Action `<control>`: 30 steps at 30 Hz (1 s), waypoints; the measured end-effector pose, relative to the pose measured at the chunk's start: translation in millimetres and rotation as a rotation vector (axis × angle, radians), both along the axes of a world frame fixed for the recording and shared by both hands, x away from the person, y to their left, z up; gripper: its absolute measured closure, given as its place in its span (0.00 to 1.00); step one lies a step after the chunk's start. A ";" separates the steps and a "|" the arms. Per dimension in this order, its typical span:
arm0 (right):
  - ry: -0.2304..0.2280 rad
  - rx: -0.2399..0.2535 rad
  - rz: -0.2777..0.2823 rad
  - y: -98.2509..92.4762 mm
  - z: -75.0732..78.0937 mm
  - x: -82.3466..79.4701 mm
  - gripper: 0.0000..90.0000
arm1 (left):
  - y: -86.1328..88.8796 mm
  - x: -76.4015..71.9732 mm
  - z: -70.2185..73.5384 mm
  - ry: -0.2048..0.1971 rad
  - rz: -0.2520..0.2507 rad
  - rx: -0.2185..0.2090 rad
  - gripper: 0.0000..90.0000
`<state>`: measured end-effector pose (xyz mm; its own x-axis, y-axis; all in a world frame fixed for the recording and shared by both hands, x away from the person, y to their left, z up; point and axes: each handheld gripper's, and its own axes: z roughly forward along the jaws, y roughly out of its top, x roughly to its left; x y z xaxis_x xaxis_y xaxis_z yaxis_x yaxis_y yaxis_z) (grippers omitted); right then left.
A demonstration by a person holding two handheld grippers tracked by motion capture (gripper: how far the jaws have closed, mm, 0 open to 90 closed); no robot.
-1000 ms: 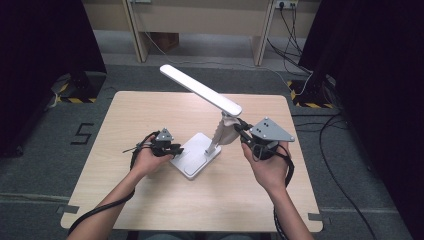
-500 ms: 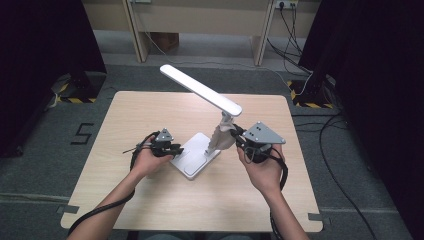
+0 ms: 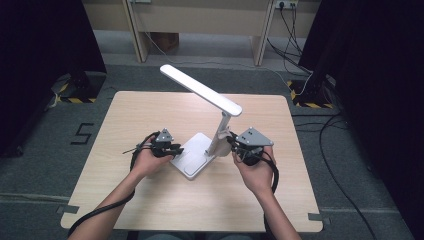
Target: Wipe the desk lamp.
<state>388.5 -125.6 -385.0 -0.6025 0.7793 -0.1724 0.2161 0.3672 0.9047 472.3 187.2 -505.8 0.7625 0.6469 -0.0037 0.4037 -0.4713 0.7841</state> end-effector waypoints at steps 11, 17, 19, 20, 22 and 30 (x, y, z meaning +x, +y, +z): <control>0.064 -0.004 -0.014 5.6 -26.4 10.5 0.94 | 0.1 0.1 0.1 -0.001 -0.002 0.001 0.80; 0.090 -0.007 -0.014 9.1 -35.6 15.2 0.94 | -0.5 -0.1 0.2 -0.004 -0.003 0.005 0.80; 0.095 -0.015 -0.009 10.1 -38.7 15.7 0.94 | -0.7 -0.3 0.2 -0.004 -0.002 0.005 0.80; 0.101 -0.008 -0.008 11.2 -39.9 15.6 0.94 | -0.8 -0.3 0.2 -0.005 -0.002 0.005 0.80; 0.112 -0.009 -0.006 13.1 -43.0 15.6 0.94 | -0.7 -0.5 0.2 -0.005 -0.003 0.006 0.81; 0.144 -0.006 0.012 24.4 -58.7 15.0 0.94 | -0.8 -0.7 0.2 -0.003 -0.002 0.004 0.81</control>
<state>403.5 -101.1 -443.7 -0.6306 0.7711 -0.0878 0.3394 0.3757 0.8624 471.5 186.4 -505.6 0.7640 0.6452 0.0012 0.4004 -0.4756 0.7833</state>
